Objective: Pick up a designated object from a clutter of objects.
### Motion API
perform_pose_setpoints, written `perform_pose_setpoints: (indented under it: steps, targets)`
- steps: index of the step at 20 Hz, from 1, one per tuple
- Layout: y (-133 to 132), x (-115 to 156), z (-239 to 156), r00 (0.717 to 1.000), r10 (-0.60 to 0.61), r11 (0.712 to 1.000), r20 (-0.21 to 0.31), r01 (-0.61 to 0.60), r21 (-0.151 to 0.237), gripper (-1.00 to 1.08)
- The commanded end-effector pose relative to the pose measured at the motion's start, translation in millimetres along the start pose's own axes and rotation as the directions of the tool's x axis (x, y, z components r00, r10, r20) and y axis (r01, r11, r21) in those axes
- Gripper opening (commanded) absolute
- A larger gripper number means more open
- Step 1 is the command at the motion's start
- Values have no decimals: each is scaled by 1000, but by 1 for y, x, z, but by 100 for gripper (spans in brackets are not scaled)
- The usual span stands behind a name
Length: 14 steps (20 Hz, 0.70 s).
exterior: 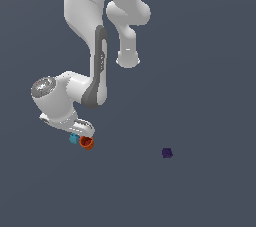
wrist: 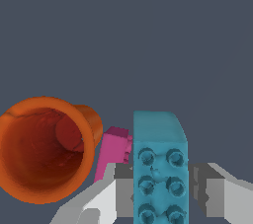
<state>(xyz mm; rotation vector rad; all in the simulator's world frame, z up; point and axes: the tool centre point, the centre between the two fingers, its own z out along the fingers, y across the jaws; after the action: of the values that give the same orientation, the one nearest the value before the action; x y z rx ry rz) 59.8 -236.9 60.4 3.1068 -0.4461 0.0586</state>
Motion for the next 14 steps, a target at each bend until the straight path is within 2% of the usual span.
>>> perform_pose_setpoints:
  steps: [1,7,14]
  targets:
    - [-10,-6,-9,1000,-1,1000,0,1,0,-100]
    - [-42,-29,-38,1000,0,1000,3,0,1,-100]
    - [-94,-64,-84,1000,1,1000,7,-1,0,-100]
